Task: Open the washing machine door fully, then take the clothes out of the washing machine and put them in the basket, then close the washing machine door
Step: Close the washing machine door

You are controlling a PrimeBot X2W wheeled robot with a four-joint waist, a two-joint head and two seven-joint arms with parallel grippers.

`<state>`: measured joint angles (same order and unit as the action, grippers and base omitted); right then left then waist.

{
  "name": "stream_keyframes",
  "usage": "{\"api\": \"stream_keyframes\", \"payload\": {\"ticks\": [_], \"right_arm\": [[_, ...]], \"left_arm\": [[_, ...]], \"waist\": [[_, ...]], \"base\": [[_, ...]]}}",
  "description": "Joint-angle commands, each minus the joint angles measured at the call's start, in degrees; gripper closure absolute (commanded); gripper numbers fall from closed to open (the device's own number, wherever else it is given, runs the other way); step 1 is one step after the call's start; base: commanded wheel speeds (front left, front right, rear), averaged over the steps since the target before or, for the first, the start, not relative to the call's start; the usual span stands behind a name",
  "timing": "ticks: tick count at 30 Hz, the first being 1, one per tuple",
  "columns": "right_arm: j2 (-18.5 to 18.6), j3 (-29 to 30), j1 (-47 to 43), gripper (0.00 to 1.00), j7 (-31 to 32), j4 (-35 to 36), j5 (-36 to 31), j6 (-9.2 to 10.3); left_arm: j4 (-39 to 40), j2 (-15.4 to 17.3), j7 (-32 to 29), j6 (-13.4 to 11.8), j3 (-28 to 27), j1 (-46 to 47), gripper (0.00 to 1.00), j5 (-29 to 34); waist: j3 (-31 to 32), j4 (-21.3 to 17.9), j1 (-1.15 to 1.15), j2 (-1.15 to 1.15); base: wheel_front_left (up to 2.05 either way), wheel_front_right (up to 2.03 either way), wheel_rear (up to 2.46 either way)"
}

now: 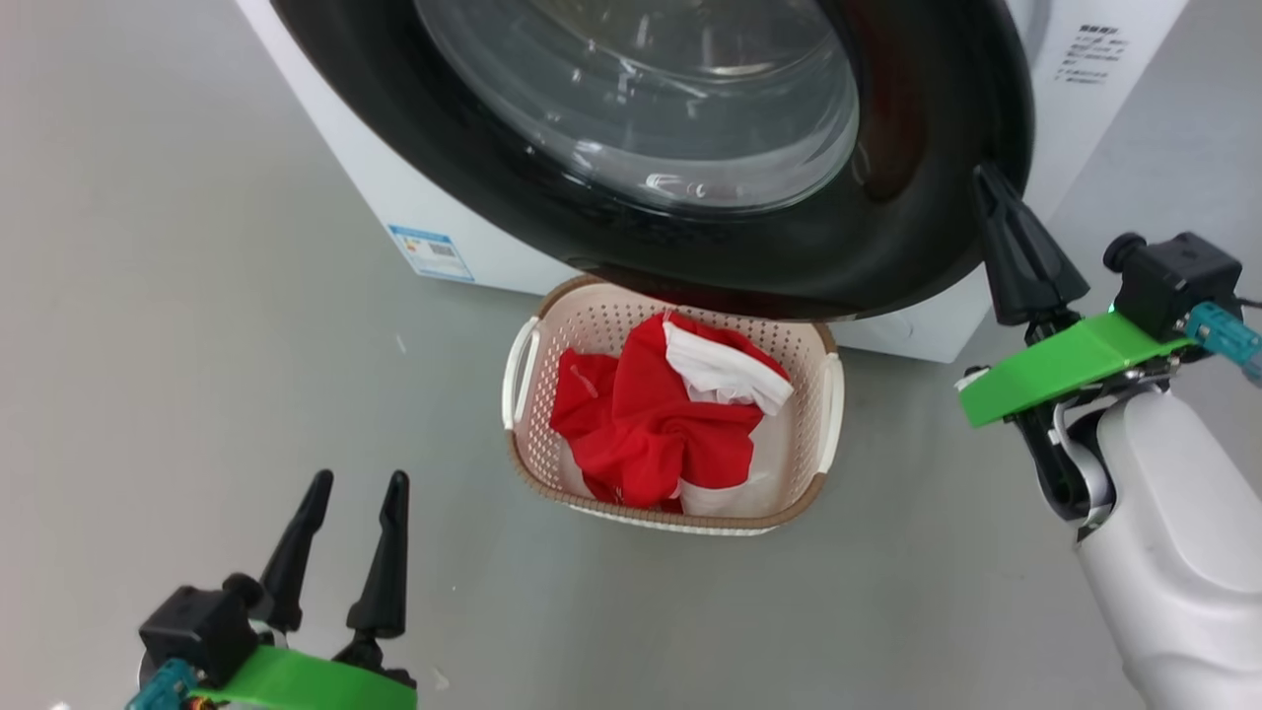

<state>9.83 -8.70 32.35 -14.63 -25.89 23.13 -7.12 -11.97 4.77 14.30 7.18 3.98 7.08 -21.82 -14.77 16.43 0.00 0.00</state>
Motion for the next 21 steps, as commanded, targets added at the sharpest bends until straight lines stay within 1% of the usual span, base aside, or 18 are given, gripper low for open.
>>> {"api": "stream_keyframes", "payload": {"ticks": [1, 12, 21], "right_arm": [[-0.15, -1.19, 1.71, 1.0, -0.37, 1.04, -0.47, -0.36], [0.78, 0.49, 7.32, 1.0, -0.37, -0.46, -0.57, -0.36], [1.5, 3.28, 12.8, 1.0, -0.37, -0.99, -1.15, -0.36]], "left_arm": [[1.27, 0.89, 0.7, 0.31, -1.77, 1.86, 0.0, -0.37], [1.65, 0.24, 0.7, 0.31, -1.02, 4.15, 0.0, -0.87], [2.16, 0.08, 0.7, 0.31, 0.62, 6.62, 0.0, -1.39]], "waist": [[-1.19, 0.82, 0.0, 0.0], [-4.61, 1.85, 0.0, 0.0], [-7.61, 2.71, 0.0, 0.0]], "base": [[0.0, 0.0, 0.0], [0.0, 0.0, 0.0], [0.0, 0.0, 0.0]]}}
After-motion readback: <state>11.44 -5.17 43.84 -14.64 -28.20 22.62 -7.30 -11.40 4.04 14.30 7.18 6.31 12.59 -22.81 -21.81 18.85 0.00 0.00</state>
